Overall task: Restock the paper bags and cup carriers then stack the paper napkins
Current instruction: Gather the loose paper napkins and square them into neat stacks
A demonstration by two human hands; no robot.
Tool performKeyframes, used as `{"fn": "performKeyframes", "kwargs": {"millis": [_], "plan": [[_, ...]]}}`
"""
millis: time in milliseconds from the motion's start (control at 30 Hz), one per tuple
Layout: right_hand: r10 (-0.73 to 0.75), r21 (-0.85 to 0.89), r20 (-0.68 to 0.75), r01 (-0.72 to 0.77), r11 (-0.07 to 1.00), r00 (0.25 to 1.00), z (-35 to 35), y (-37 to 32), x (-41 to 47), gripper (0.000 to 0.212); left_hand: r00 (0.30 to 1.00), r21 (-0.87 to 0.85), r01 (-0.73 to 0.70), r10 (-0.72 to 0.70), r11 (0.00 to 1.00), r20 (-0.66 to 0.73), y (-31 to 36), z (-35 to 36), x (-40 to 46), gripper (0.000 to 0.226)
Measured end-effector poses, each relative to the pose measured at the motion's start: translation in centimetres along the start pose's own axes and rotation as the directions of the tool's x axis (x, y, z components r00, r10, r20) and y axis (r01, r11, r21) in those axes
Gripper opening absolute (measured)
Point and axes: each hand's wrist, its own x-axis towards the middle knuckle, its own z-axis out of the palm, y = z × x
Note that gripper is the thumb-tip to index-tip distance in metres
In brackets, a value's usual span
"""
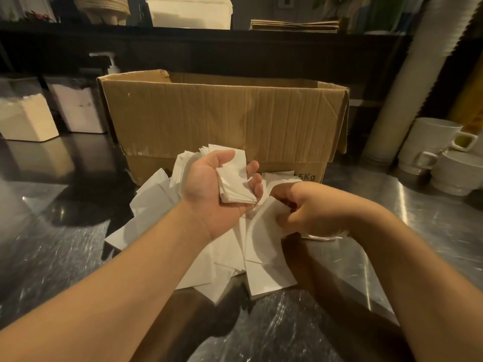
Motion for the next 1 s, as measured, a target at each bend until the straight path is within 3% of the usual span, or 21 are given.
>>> {"fn": "performKeyframes", "kwargs": {"millis": [167,267,333,400,467,533,633,867,1000], "plan": [[-0.102,0.331,-0.037,0.108,0.938,0.994,-0.6,0.8,-0.1,0.015,1.0,0.005,0.005,-0.005,1.0,0.002,0.1,0.0,0.1,0.045],[-0.242,0.607,0.092,0.138,0.782,0.966,-1.5,1.4,-0.7,0.016,1.0,-0.025,0.011,-0.011,1.0,0.005,0.2,0.0,0.2,0.055],[-0.314,0.681,0.202,0.097,0.726,0.928,-1.5,1.2,-0.8,0.016,1.0,-0.044,0.003,-0.002,0.999,0.011,0.1,0.0,0.1,0.057],[-0.257,0.559,0.208,0.101,0.823,0.944,-0.7,0.8,-0.3,0.022,1.0,-0.048,-0.012,0.013,0.999,0.008,0.0,0.1,0.1,0.048],[-0.165,0.287,0.146,0.118,0.951,0.975,0.3,0.2,0.3,0.033,0.999,-0.053,-0.033,0.033,0.998,0.008,0.0,0.2,0.0,0.04],[-0.104,0.164,0.126,0.082,0.983,0.987,0.8,-0.4,0.4,0.039,0.999,-0.066,-0.044,0.045,0.997,0.013,0.1,0.2,0.0,0.039],[-0.065,0.15,0.132,0.045,0.988,0.989,1.4,-0.8,0.4,0.042,0.999,-0.068,-0.048,0.05,0.996,0.016,0.1,0.0,0.0,0.043],[-0.094,0.009,0.044,0.093,0.996,0.995,1.4,-1.1,0.4,0.021,0.998,-0.052,-0.044,0.046,0.998,0.033,0.0,-0.4,0.5,0.037],[-0.147,0.151,0.045,0.139,0.979,0.988,0.2,-0.5,0.0,0.02,0.999,0.038,-0.039,0.037,0.999,0.04,0.0,-0.6,0.6,0.036]]}}
